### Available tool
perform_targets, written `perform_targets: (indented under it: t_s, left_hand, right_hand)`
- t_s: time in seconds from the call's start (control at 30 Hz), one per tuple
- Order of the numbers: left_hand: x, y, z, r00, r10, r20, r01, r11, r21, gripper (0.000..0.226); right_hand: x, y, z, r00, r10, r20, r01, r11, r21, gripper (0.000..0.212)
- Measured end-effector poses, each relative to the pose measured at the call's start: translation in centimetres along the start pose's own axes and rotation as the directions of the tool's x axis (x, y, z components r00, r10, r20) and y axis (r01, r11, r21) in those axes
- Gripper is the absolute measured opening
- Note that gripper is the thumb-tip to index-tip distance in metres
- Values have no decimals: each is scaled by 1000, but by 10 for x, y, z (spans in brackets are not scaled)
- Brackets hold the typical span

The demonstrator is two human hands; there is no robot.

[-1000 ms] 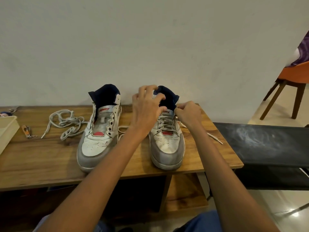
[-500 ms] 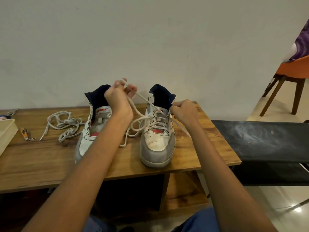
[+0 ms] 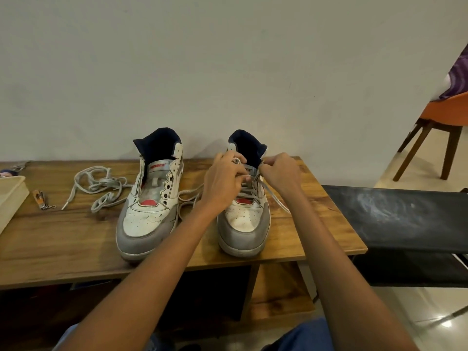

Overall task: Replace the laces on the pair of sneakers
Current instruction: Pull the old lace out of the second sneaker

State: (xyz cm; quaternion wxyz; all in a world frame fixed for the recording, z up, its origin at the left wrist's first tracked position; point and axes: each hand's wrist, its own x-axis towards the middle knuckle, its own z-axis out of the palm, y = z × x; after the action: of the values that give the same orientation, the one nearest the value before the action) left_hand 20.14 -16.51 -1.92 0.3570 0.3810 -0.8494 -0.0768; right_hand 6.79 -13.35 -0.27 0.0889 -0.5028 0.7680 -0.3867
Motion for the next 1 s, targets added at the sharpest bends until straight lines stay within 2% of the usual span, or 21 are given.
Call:
perform_targets:
  t_s: [0.07,0.13,0.17,0.23,0.3,0.33,0.37,0.4,0.43,0.47,0.5,0.53,0.57,0.6,0.63,0.67,0.7,0.77,0.8,0.87,1.0]
  left_hand:
    - [0,6,-2,989,-75,-127,43,970,-240,11]
    - [5,17,-16,934,-302,-188,157,824,-545,15]
    - [9,21,-23,876,-453,-163,215,671,-709,16]
    - [16,24,-41,736,-676,29,217,195,-957,15]
    - [19,22,-55,691,-678,252,63,-291,-955,19]
    - [21,20,-58,701,-641,312,-17,-453,-892,22]
    - [24,17,-62,714,-621,323,-51,-506,-861,26]
    - [27,15,-64,722,-631,285,-27,-437,-899,27]
    - [29,12,-66,726,-659,199,57,-230,-972,28]
    - [30,8,-66,741,-666,85,192,89,-977,28]
    - [28,3,-64,775,-631,-19,333,434,-837,26]
    - [24,-4,-57,823,-563,-81,426,704,-569,23]
    - [19,-13,-49,862,-506,-39,478,836,-270,18]
    - [13,-17,-41,859,-506,73,509,861,-25,15]
    - [9,-16,-33,831,-528,175,511,849,133,23]
    - [8,-12,-26,821,-522,229,487,852,193,32]
    - [7,-4,-21,849,-483,217,457,875,159,36]
    - [9,14,-17,929,-364,69,360,931,67,31]
    - [10,21,-15,941,-337,13,336,941,50,31]
    - [8,26,-11,930,-367,-3,367,930,0,42]
    - [6,13,-2,832,-550,74,554,829,-79,65]
  right_hand:
    - [0,0,-4,1000,12,13,-12,1000,17,17]
    - [1,0,-6,999,32,18,-32,999,26,18]
    - [1,0,-7,999,37,18,-37,999,27,18]
    - [0,-2,-7,999,43,15,-43,999,27,18]
    - [-2,-3,-7,999,51,3,-51,998,20,18]
    - [-2,-2,-7,999,53,-7,-53,998,20,18]
    - [-3,-2,-7,999,51,-18,-51,998,21,17]
    - [-3,-1,-7,998,50,-25,-50,998,26,16]
    - [-2,0,-7,998,48,-31,-47,998,29,15]
    - [-2,0,-6,998,52,-35,-51,998,29,15]
    - [-1,0,-6,997,60,-40,-59,998,24,16]
    - [-1,0,-5,996,69,-48,-68,997,20,16]
    - [-1,0,-4,995,78,-56,-77,997,18,17]
    - [-1,0,-4,995,80,-60,-79,997,17,16]
    - [-2,-1,-3,995,71,-63,-71,997,10,15]
    - [-3,-2,-4,996,52,-70,-52,999,0,15]
    - [-4,-4,-6,996,24,-85,-25,1000,-10,16]
    - [-5,-12,-12,991,-35,-132,35,999,-7,21]
    - [-5,-17,-16,987,-66,-144,65,998,-7,23]
    - [-5,-26,-23,988,-114,-106,108,992,-58,27]
    - [-12,-35,-29,990,-126,56,134,971,-198,34]
